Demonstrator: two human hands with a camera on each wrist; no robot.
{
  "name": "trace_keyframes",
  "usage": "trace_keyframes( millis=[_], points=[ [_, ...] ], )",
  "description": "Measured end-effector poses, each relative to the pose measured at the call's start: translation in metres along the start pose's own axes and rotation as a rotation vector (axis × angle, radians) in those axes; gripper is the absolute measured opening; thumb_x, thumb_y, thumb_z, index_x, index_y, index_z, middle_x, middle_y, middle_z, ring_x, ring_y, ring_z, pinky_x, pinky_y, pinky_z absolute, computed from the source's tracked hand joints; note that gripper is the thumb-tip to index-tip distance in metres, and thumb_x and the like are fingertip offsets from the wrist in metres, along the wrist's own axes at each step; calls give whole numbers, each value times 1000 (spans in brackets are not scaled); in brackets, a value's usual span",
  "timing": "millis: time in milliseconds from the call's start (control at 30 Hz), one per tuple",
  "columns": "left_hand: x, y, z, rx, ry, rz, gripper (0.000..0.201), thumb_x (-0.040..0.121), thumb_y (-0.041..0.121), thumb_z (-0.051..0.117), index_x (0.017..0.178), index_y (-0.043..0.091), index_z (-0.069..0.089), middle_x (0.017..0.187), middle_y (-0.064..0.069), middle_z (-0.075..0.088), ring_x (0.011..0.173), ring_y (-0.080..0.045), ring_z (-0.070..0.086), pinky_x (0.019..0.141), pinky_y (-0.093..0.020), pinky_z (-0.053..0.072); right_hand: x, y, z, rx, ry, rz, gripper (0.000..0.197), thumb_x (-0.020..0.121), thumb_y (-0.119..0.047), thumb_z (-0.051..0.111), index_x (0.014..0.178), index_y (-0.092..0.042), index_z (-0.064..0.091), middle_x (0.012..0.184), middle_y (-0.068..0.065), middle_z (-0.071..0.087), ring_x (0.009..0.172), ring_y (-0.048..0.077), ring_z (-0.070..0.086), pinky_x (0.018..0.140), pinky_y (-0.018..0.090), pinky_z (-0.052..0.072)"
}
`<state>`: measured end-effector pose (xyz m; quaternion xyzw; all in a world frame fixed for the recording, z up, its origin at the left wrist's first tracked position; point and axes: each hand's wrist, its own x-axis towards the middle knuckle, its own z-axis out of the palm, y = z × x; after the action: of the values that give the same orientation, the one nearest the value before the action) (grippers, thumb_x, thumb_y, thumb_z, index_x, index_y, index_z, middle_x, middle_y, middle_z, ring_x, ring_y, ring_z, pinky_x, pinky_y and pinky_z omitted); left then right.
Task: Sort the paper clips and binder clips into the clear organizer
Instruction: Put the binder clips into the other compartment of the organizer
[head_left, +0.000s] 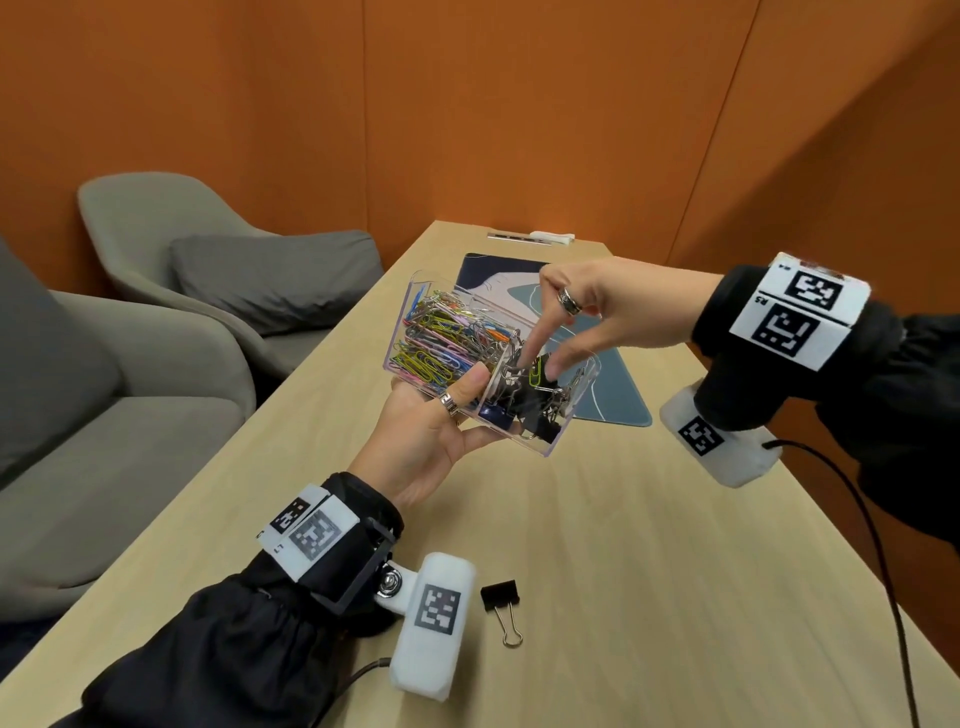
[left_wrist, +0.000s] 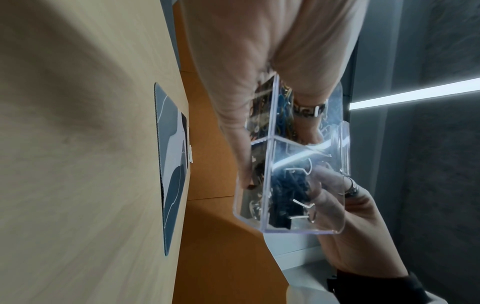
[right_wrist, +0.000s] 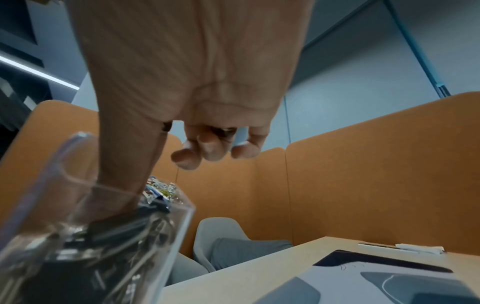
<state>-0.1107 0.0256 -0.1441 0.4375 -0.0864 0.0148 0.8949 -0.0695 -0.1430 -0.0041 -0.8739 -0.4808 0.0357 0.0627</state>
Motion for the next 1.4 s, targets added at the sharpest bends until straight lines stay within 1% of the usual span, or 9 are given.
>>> trace_keyframes(
  millis=[167, 400, 600, 800, 1000, 1133, 1200, 1300, 1400],
  points=[
    [-2, 0, 2, -29, -6, -3, 63, 78, 12, 64, 136, 6, 41, 132, -15, 57, 107, -28, 62, 68, -43, 57, 6, 0, -6, -124, -75, 40, 53, 55, -79, 51, 96, -51, 69, 78, -10, 38, 78, 23, 48, 69, 48, 40],
    [-2, 1, 3, -51, -3, -10, 61, 79, 11, 64, 136, 5, 42, 131, -16, 56, 106, -29, 63, 69, -44, 57, 7, 1, 2, -57, -46, 26, 30, 73, -45, 69, 88, -19, 75, 75, -6, 46, 71, 17, 45, 62, 28, 36],
    [-4, 3, 3, -91, -15, -6, 59, 80, 11, 64, 135, 5, 43, 133, -16, 55, 107, -28, 61, 69, -43, 58, 2, 7, -4, 178, 117, 88, 31, 70, -47, 63, 87, -22, 72, 83, 0, 67, 68, 2, 52, 66, 16, 42],
    [-4, 1, 5, -89, -32, 0, 63, 76, 10, 59, 136, 6, 41, 128, -14, 59, 104, -26, 64, 69, -45, 58, 20, 10, -8, 351, 366, 115, 7, 80, -18, 72, 79, -17, 66, 72, -3, 64, 58, -4, 54, 61, 10, 45],
    [-6, 2, 6, -87, -27, 6, 63, 77, 9, 60, 136, 6, 41, 128, -13, 60, 103, -25, 65, 69, -45, 58, 37, -1, 6, 287, 319, 92, 8, 82, -18, 72, 85, -10, 71, 69, -7, 64, 54, -7, 54, 56, 5, 39],
    [-5, 3, 5, -80, -16, 18, 58, 81, 9, 63, 136, 6, 42, 129, -14, 58, 108, -28, 62, 71, -46, 57, 32, -2, 6, 263, 380, 118, 19, 87, -30, 65, 92, -14, 74, 77, 8, 70, 57, 1, 45, 58, 16, 34],
    [-5, 3, 5, -87, -17, 29, 58, 82, 8, 63, 136, 6, 42, 131, -15, 57, 113, -31, 58, 74, -48, 56, 24, -5, 2, 288, 412, 119, 16, 88, -26, 63, 90, -12, 70, 66, -5, 62, 52, -1, 43, 55, 11, 33],
    [-5, 3, 5, -90, -12, 48, 57, 80, 9, 60, 135, 5, 43, 129, -14, 58, 109, -29, 60, 78, -51, 56, 8, -6, -6, 372, 304, 197, 17, 88, -27, 62, 86, -11, 67, 48, -11, 45, 42, 2, 37, 44, 10, 31],
    [-5, 4, 6, -84, -10, 58, 53, 76, 10, 59, 128, 9, 48, 123, -11, 62, 106, -27, 62, 79, -51, 56, -2, -6, -10, 440, 41, 295, 18, 92, -25, 57, 95, -13, 70, 51, -8, 41, 46, 7, 33, 43, 15, 28]
  ],
)
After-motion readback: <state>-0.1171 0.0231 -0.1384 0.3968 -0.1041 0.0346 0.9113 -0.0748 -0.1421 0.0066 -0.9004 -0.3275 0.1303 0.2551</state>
